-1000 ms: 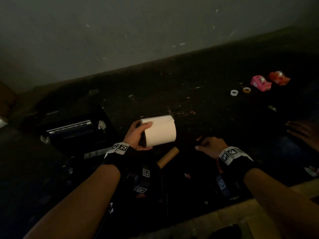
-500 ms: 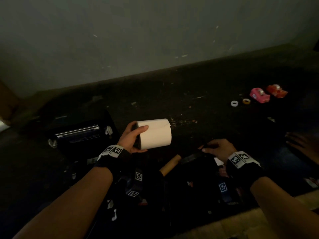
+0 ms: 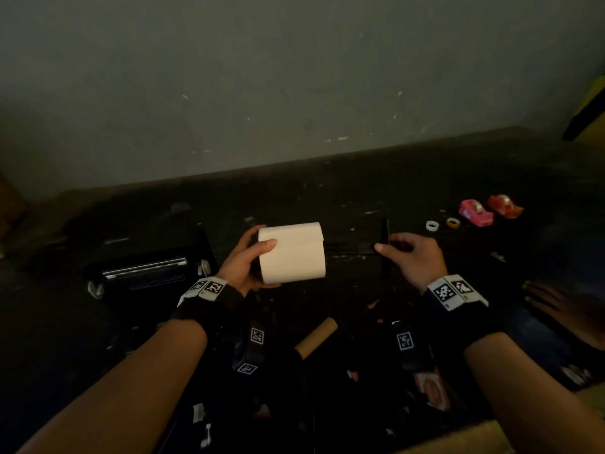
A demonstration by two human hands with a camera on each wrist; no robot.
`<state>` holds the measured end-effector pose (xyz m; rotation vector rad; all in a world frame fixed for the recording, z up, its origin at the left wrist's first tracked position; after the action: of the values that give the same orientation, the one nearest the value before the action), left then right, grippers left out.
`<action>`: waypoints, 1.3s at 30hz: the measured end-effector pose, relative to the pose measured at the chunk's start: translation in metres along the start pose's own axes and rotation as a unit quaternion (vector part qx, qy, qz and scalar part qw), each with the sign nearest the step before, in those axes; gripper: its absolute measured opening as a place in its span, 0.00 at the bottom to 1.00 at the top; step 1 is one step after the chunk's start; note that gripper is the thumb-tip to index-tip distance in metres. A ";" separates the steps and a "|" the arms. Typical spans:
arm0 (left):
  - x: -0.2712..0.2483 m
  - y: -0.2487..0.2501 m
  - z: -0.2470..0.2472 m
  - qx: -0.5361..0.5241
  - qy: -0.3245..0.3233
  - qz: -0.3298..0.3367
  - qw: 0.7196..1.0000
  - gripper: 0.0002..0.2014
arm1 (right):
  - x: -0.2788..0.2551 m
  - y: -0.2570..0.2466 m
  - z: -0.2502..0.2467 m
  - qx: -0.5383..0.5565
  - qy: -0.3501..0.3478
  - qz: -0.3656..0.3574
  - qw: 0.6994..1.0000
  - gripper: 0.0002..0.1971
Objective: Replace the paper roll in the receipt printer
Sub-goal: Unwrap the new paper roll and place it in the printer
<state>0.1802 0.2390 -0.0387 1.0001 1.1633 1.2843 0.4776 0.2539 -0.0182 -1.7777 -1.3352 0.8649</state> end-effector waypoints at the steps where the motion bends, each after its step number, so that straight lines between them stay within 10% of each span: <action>1: 0.000 0.002 0.000 0.002 0.000 0.001 1.000 0.26 | -0.002 -0.002 0.000 0.004 -0.002 -0.005 1.000 0.22; 23: -0.011 0.003 0.032 -0.035 -0.050 -0.029 0.998 0.21 | -0.037 -0.031 0.044 0.048 -0.097 -0.075 0.991 0.13; 28: -0.015 0.001 0.035 -0.047 -0.045 -0.041 0.997 0.15 | -0.034 -0.026 0.052 0.107 -0.138 0.016 0.984 0.20; 34: -0.018 0.005 0.045 -0.044 -0.045 -0.028 0.998 0.17 | -0.040 -0.032 0.064 0.291 -0.278 0.165 0.900 0.21; 39: -0.020 0.004 0.047 -0.022 -0.046 -0.032 0.998 0.21 | -0.040 -0.033 0.064 0.254 -0.256 0.133 0.923 0.33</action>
<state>0.2274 0.2231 -0.0256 0.9719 1.0828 1.1959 0.3986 0.2316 -0.0188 -1.3777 -1.0343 1.7439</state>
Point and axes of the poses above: each hand's wrist, its own x-axis towards the middle knuckle, its own z-axis out of the palm, y = z × x, the point moved 3 cm from there along x, towards the middle knuckle, and after that the axes turned 11 degrees about z, right-handed, at the moved point
